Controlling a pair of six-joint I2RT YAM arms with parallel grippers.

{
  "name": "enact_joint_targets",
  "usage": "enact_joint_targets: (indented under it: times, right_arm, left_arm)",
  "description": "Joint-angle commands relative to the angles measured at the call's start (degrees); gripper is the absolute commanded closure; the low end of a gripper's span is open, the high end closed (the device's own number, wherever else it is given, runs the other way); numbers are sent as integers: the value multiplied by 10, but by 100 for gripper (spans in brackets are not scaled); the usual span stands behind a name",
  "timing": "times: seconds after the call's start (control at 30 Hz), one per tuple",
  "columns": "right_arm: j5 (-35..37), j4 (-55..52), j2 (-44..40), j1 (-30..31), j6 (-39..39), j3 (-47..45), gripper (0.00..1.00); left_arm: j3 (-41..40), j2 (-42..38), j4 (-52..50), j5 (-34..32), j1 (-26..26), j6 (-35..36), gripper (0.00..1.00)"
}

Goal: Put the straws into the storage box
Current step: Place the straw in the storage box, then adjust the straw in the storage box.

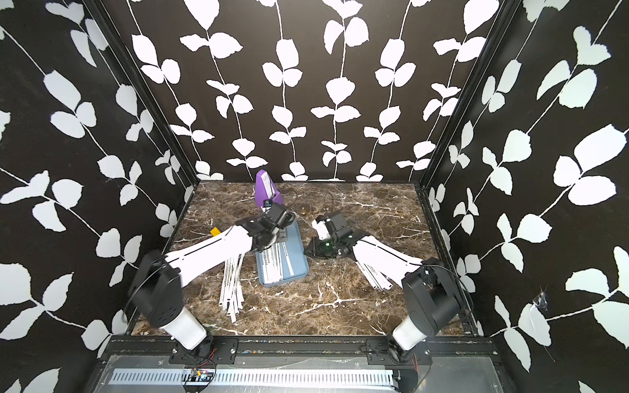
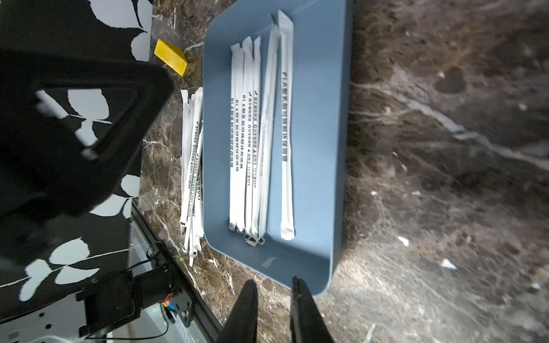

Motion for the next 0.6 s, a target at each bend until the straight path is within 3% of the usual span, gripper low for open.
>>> enact_joint_targets:
  times: [0.0, 0.23, 0.57]
  right_arm:
    - [96, -64, 60, 30, -44, 68, 78]
    - [161, -126, 164, 70, -66, 189, 77]
    - [187, -164, 263, 92, -66, 283, 75]
  left_arm:
    - [-73, -74, -48, -16, 34, 43, 67]
    - [-211, -207, 42, 74, 79, 95, 59]
    - [-283, -220, 99, 131, 92, 79, 60]
